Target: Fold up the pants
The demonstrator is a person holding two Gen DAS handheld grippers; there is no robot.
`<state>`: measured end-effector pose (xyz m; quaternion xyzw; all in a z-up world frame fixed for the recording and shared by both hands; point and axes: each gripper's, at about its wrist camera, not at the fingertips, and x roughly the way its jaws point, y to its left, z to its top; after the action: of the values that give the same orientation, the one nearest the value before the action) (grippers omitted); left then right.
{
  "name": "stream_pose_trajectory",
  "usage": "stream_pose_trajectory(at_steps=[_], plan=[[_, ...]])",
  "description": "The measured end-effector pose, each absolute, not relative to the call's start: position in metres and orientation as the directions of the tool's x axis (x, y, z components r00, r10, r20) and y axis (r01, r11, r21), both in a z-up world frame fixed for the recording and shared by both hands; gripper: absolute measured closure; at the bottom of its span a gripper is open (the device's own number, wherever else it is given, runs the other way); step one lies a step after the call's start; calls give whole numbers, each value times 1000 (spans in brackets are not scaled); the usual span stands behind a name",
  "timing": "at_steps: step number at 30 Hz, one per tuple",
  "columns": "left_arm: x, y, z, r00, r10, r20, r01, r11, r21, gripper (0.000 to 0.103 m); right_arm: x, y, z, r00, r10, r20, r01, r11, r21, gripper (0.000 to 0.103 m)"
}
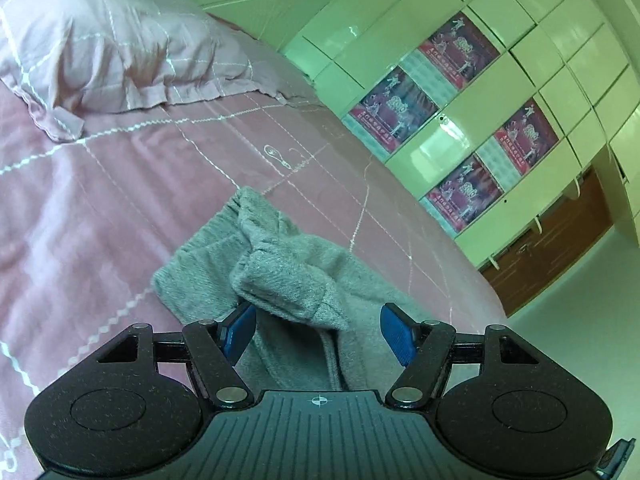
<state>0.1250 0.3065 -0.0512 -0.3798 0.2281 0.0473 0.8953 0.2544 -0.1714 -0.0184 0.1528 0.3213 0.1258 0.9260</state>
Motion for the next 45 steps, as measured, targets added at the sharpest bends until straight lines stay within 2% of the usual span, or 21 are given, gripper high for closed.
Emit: stream_pose_trajectory(at_steps=[5, 8, 10, 11, 12, 13, 14, 15, 18, 19, 21, 22, 24, 25, 28, 33, 36, 38, 40, 42, 45], plan=[[149, 310, -66, 864, -107, -493, -312, 655, -689, 35, 279, -187, -46, 728, 317, -609, 38, 867, 497, 77], [156, 314, -70, 866, -141, -480, -300, 621, -724, 35, 293, -187, -60, 700, 342, -627, 104, 820, 563, 74], [164, 316, -71, 862, -164, -480, -290, 617, -732, 35, 299, -188, -68, 699, 338, -631, 131, 806, 577, 78], [169, 316, -71, 858, -171, -485, -287, 623, -728, 35, 302, -190, -70, 697, 348, -627, 136, 794, 593, 87], [175, 319, -72, 857, -176, -484, -279, 632, -723, 52, 305, -191, -70, 697, 349, -626, 136, 793, 594, 103], [181, 322, -73, 851, -185, -492, -277, 636, -720, 69, 304, -193, -66, 708, 357, -610, 122, 789, 603, 103], [186, 328, -71, 848, -191, -494, -279, 631, -724, 72, 300, -195, -56, 730, 362, -579, 95, 786, 611, 103], [189, 333, -65, 864, -203, -461, -250, 622, -742, 73, 290, -194, -38, 768, 368, -524, 41, 789, 614, 103], [184, 349, -33, 928, -239, -287, -72, 639, -765, 73, 245, -196, 12, 843, 380, -381, -99, 806, 584, 103], [183, 356, -28, 927, -259, -272, -44, 645, -763, 73, 230, -198, 19, 847, 396, -355, -133, 804, 579, 103], [185, 359, -32, 898, -267, -351, -69, 701, -709, 73, 210, -197, 10, 832, 398, -386, -142, 826, 546, 103], [188, 359, -45, 858, -275, -435, -103, 735, -670, 73, 206, -193, -3, 815, 384, -433, -135, 854, 503, 103], [189, 359, -79, 770, -278, -575, -182, 767, -615, 74, 216, -192, -54, 705, 347, -619, -17, 880, 475, 103], [184, 361, -86, 782, -279, -557, -171, 764, -622, 74, 215, -193, -71, 681, 350, -644, 22, 868, 495, 103], [178, 363, -85, 806, -273, -525, -178, 734, -656, 73, 205, -192, -73, 714, 345, -610, 11, 865, 501, 103], [185, 358, -80, 795, -260, -548, -188, 753, -631, 73, 221, -196, -66, 690, 349, -634, 42, 855, 517, 103], [185, 355, -75, 793, -246, -557, -179, 780, -599, 73, 217, -192, -56, 708, 343, -617, 25, 861, 507, 103], [176, 346, -60, 832, -232, -504, -111, 820, -562, 73, 206, -191, -49, 737, 346, -580, 0, 859, 513, 103], [176, 341, -57, 820, -196, -537, -126, 854, -504, 73, 208, -187, -54, 721, 338, -606, 14, 866, 500, 103], [180, 347, -69, 793, -198, -576, -167, 839, -518, 73, 212, -189, -68, 688, 342, -640, 51, 857, 513, 103], [174, 355, -54, 843, -220, -491, -123, 810, -573, 73, 207, -189, -51, 731, 356, -582, 7, 849, 528, 103]])
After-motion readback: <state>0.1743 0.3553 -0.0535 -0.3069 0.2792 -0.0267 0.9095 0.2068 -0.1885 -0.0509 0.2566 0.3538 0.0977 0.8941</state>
